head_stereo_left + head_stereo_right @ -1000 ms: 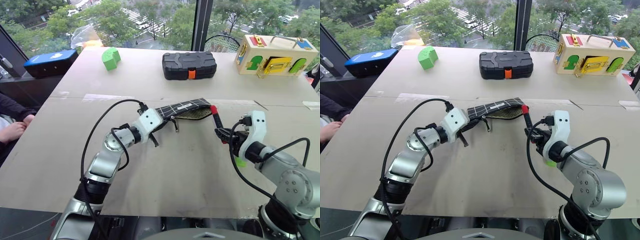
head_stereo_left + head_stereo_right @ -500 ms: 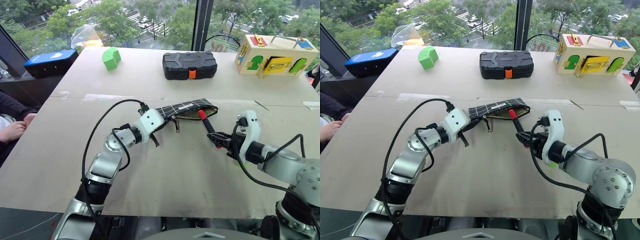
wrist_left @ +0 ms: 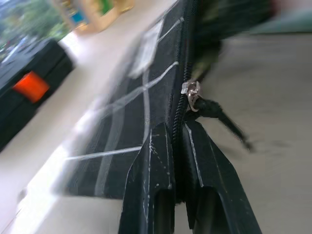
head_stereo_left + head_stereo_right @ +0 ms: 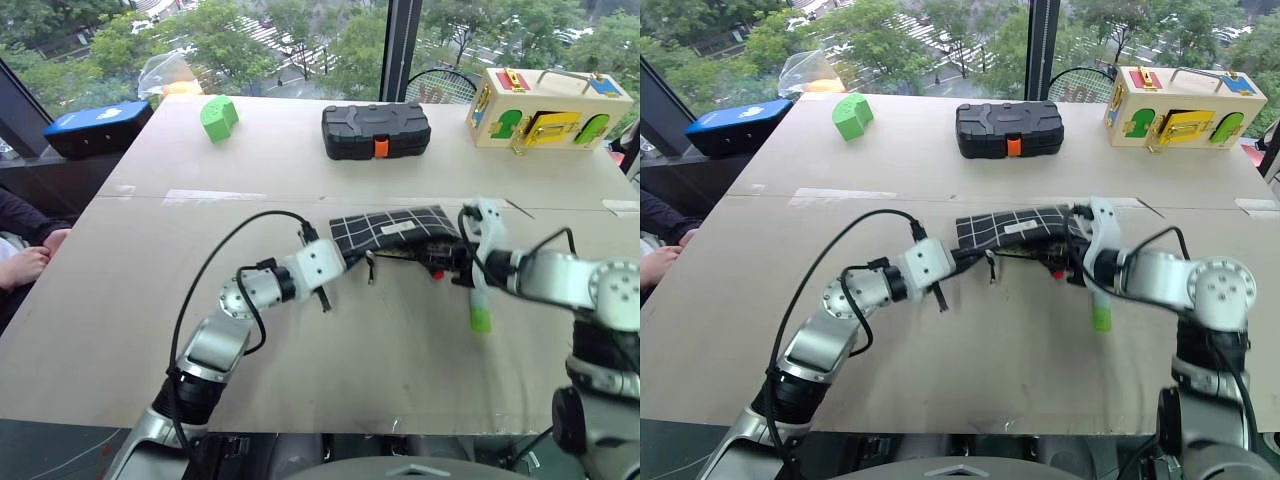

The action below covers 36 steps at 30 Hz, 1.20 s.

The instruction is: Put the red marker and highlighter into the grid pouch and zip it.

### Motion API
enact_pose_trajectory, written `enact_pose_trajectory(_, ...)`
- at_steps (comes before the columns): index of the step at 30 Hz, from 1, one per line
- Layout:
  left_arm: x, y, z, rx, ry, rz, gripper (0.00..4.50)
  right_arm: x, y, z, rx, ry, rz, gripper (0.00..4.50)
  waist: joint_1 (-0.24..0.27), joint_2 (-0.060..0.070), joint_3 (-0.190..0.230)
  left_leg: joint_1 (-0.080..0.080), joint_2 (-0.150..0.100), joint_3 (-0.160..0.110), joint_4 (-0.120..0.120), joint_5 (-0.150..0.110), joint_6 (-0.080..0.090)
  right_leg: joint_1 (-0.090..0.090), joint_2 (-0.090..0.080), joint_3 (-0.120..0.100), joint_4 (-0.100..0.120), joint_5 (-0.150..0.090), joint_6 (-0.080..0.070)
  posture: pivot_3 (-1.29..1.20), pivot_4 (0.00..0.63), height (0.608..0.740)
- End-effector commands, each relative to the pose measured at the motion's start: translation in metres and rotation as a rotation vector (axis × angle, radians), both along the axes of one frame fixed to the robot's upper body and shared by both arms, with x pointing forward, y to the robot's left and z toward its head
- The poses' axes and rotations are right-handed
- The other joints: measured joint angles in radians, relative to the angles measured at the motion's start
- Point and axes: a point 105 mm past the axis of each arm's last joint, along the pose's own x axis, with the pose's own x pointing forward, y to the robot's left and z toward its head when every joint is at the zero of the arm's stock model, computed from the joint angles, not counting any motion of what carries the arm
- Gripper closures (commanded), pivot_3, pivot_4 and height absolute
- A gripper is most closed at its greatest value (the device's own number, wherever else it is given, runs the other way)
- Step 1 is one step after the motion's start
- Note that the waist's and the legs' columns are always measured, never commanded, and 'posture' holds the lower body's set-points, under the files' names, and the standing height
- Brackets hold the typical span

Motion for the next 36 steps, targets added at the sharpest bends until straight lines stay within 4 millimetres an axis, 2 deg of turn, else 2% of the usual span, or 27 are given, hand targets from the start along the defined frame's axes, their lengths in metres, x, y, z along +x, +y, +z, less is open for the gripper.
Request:
enact_pose_trajectory(1,-0.007,-0.006,0.012,-0.023,-0.043,-0.022,4.5,0.008,0.007,0.015,0.005,0.007,0.053,2.47,0.006,0.0,0.0,0.0,0.0,0.0,0.0,0.0,0.0,0.0,0.0,0.0,0.0,0.0,0.0,0.0,0.15,0.74)
enact_pose_trajectory(6,0.002,0.008,0.009,-0.074,0.02,0.093,4.5,0.006,-0.013,0.026,-0.051,-0.018,0.047,0.15,0.015,0.0,0.0,-0.003,0.0,-0.001,-0.003,0.002,-0.004,0.0,-0.001,-0.002,-0.005,0.0,0.0,0.0,0.15,0.74)
enact_pose_trajectory(9,0.013,0.019,0.011,-0.104,0.07,0.175,4.5,-0.021,-0.024,0.045,-0.1,-0.15,0.12,0.15,0.021,0.0,0.0,-0.004,-0.001,-0.001,-0.003,0.001,-0.002,0.001,-0.002,-0.002,-0.008,0.0,0.0,0.0,0.15,0.74)
enact_pose_trajectory(12,0.021,0.028,0.009,-0.137,0.133,0.23,4.5,-0.05,-0.021,0.065,-0.057,-0.279,0.177,0.15,0.017,0.0,0.0,-0.004,-0.001,-0.001,-0.004,0.001,-0.001,0.002,-0.002,-0.003,-0.011,0.0,0.001,0.0,0.15,0.74)
enact_pose_trajectory(14,0.027,0.03,0.014,-0.173,0.163,0.245,4.5,-0.066,-0.022,0.065,-0.122,-0.337,0.192,0.15,0.013,0.0,0.0,-0.002,0.0,-0.001,-0.005,-0.001,0.001,0.002,-0.001,-0.002,-0.011,0.001,0.003,0.0,0.15,0.74)
enact_pose_trajectory(15,0.029,0.03,0.018,-0.198,0.177,0.243,4.5,-0.072,-0.024,0.059,-0.183,-0.351,0.192,0.15,0.012,0.0,0.0,-0.002,0.0,-0.001,-0.005,-0.002,0.003,0.002,-0.001,-0.002,-0.011,0.002,0.005,0.0,0.15,0.74)
enact_pose_trajectory(17,0.031,0.025,0.028,-0.248,0.213,0.202,4.5,-0.079,-0.039,0.035,-0.376,-0.332,0.153,0.15,0.014,-0.001,0.0,-0.002,0.0,-0.002,-0.005,-0.002,0.003,0.003,0.0,-0.002,-0.011,0.002,0.005,0.0,0.15,0.74)
enact_pose_trajectory(19,0.03,0.023,0.033,-0.242,0.223,0.166,4.5,-0.087,-0.057,0.006,-0.548,-0.265,0.115,0.15,0.016,-0.001,0.0,-0.002,0.0,-0.002,-0.004,-0.002,0.003,0.003,-0.001,-0.002,-0.011,0.002,0.006,0.0,0.15,0.74)
enact_pose_trajectory(21,0.029,0.023,0.034,-0.216,0.225,0.146,4.5,-0.088,-0.071,-0.014,-0.645,-0.227,0.049,0.15,0.012,-0.001,0.0,-0.001,-0.001,-0.002,-0.004,-0.002,0.002,0.004,-0.001,-0.001,-0.011,0.002,0.006,0.0,0.15,0.74)
enact_pose_trajectory(24,0.029,0.024,0.033,-0.184,0.22,0.126,4.5,-0.087,-0.082,-0.036,-0.713,-0.211,-0.037,0.15,0.011,-0.004,-0.001,-0.001,-0.001,-0.002,-0.003,0.001,-0.001,0.004,-0.001,-0.001,-0.011,0.001,0.007,0.0,0.15,0.74)
enact_pose_trajectory(28,0.028,0.021,0.037,-0.163,0.211,0.107,4.5,-0.092,-0.082,-0.063,-0.667,-0.159,-0.097,0.15,0.015,-0.002,0.0,-0.001,0.0,-0.002,-0.003,0.001,-0.002,0.003,0.0,-0.001,-0.011,0.0,0.008,0.0,0.15,0.74)
enact_pose_trajectory(31,0.027,0.021,0.037,-0.159,0.212,0.103,4.5,-0.092,-0.08,-0.068,-0.614,-0.152,-0.142,0.8,0.014,-0.006,-0.002,-0.001,-0.001,-0.002,-0.004,0.001,-0.002,0.004,0.0,-0.001,-0.011,0.001,0.008,0.0,0.15,0.74)
enact_pose_trajectory(32,0.026,0.021,0.037,-0.158,0.213,0.104,4.5,-0.093,-0.08,-0.069,-0.604,-0.151,-0.145,1.5,0.013,-0.006,-0.002,-0.001,0.0,-0.002,-0.004,0.001,-0.002,0.004,0.0,-0.001,-0.011,0.001,0.008,0.0,0.15,0.74)
enact_pose_trajectory(34,0.026,0.021,0.036,-0.157,0.214,0.105,4.5,-0.093,-0.081,-0.069,-0.601,-0.157,-0.139,2.32,0.014,-0.006,-0.002,0.0,-0.001,-0.002,-0.003,0.0,-0.001,0.004,0.0,0.0,-0.011,0.001,0.008,0.0,0.15,0.74)
enact_pose_trajectory(36,0.026,0.02,0.036,-0.16,0.217,0.107,4.5,-0.092,-0.083,-0.061,-0.589,-0.189,-0.142,3.23,0.015,-0.005,-0.002,0.0,-0.001,-0.002,-0.002,-0.001,0.002,0.004,0.0,0.0,-0.011,0.001,0.008,0.0,0.15,0.74)
